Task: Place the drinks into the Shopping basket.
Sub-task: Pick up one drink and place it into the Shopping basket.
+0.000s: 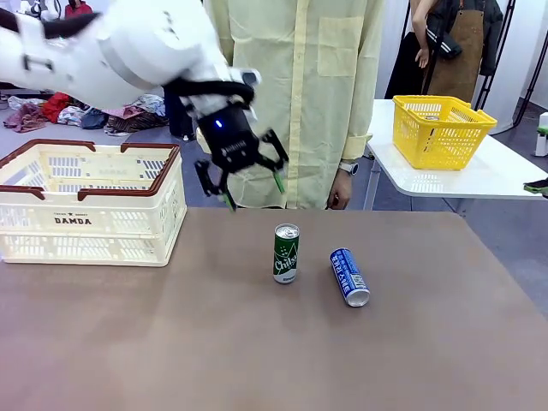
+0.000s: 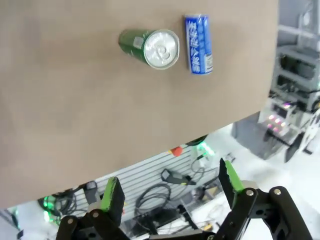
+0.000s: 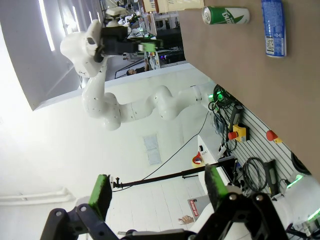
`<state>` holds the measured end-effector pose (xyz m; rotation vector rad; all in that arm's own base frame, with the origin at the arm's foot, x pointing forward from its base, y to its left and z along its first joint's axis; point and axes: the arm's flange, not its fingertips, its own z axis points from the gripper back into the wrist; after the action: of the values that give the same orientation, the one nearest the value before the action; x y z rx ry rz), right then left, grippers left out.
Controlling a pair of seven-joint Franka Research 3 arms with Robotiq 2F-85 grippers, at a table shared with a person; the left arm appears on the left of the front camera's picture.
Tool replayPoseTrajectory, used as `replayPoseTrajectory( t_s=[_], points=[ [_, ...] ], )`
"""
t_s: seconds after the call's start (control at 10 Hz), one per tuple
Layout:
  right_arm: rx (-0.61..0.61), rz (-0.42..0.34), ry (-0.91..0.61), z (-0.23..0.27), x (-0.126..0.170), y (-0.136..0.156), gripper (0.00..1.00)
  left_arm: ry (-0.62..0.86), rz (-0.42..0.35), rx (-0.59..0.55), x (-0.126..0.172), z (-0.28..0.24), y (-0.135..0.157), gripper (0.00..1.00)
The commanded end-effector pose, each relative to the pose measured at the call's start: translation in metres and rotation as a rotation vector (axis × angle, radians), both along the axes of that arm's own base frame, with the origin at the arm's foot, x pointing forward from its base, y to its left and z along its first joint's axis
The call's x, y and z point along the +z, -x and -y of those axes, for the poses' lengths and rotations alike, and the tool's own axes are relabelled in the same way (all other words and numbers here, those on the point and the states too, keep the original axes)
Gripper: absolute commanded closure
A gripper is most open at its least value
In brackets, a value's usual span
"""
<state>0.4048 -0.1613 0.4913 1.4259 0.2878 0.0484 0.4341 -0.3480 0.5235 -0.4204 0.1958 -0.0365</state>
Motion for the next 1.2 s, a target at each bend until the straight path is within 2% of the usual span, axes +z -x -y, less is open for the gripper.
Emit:
replayPoseTrajectory(
  t_s=[0.0,0.1,0.4,0.6,0.9,1.1],
  points=[
    [-0.010,-0.015,-0.005,-0.002,0.006,-0.003,0.00,-0.104,0.010,-0.031,-0.011,0.027,-0.008,0.00],
    [-0.010,-0.015,-0.005,-0.002,0.006,-0.003,0.00,-0.155,0.035,-0.045,-0.020,0.042,-0.008,0.00],
    [-0.010,-0.015,-0.005,-0.002,0.006,-0.003,0.00,-0.233,0.183,0.017,-0.049,0.078,-0.013,0.00],
    [-0.010,-0.015,-0.005,-0.002,0.006,-0.003,0.00,-0.252,0.186,0.020,-0.061,0.094,-0.021,0.00],
    [-0.010,-0.015,-0.005,-0.002,0.006,-0.003,0.00,-0.309,0.252,0.142,-0.073,0.104,-0.031,0.00],
    [-0.010,-0.015,-0.005,-0.002,0.006,-0.003,0.00,-0.343,0.278,0.164,-0.080,0.109,-0.038,0.00]
  ],
)
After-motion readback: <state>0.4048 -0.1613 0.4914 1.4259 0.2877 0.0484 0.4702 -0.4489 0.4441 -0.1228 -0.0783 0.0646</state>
